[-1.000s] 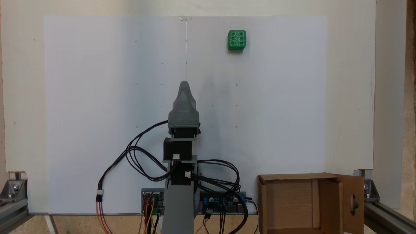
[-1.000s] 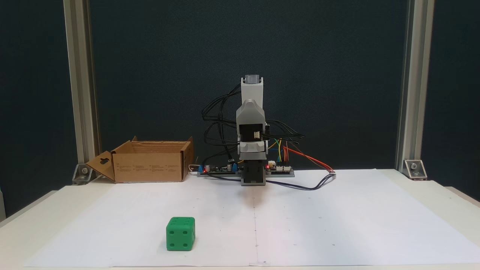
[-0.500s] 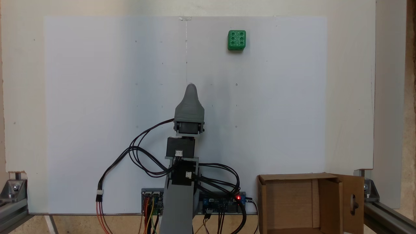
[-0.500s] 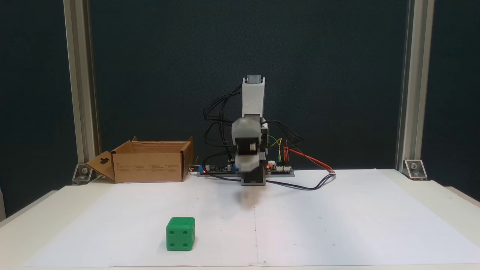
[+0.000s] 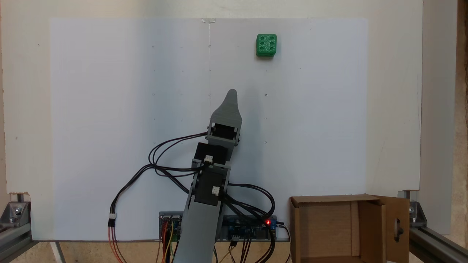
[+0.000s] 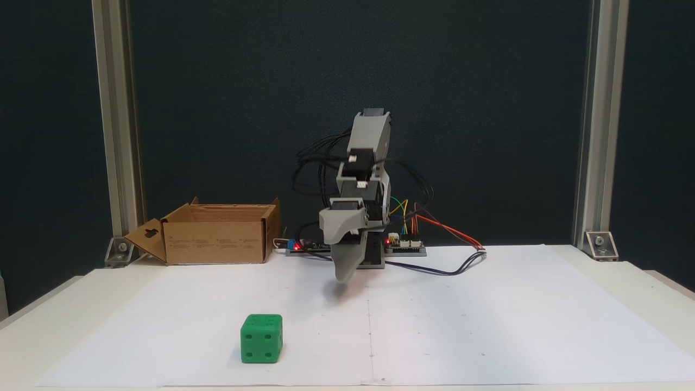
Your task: Grasp a green dice and put it in the bin.
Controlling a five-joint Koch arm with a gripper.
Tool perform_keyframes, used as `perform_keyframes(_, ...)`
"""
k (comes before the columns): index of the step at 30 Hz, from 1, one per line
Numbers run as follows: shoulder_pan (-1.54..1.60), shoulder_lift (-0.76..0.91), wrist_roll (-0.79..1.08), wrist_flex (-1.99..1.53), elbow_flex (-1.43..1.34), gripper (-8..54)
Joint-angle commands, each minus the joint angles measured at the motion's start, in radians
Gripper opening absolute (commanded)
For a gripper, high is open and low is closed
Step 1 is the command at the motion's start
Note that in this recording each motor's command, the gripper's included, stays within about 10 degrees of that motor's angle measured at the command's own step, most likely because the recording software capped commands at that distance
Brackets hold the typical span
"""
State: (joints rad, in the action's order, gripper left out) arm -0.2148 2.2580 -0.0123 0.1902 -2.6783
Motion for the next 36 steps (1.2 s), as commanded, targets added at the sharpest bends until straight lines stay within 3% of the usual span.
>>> perform_keyframes(1, -0.012, 0.103, 0.046, -0.161, 0.138, 42.9)
perform_keyframes(6, -0.028, 0.071, 0.037, -0.481, 0.341, 42.9)
perform_keyframes(15, -0.035, -0.153, 0.018, -0.879, 0.624, 42.9)
perform_keyframes(36, -0.215, -0.854, 0.018, -1.644, 1.832, 43.7)
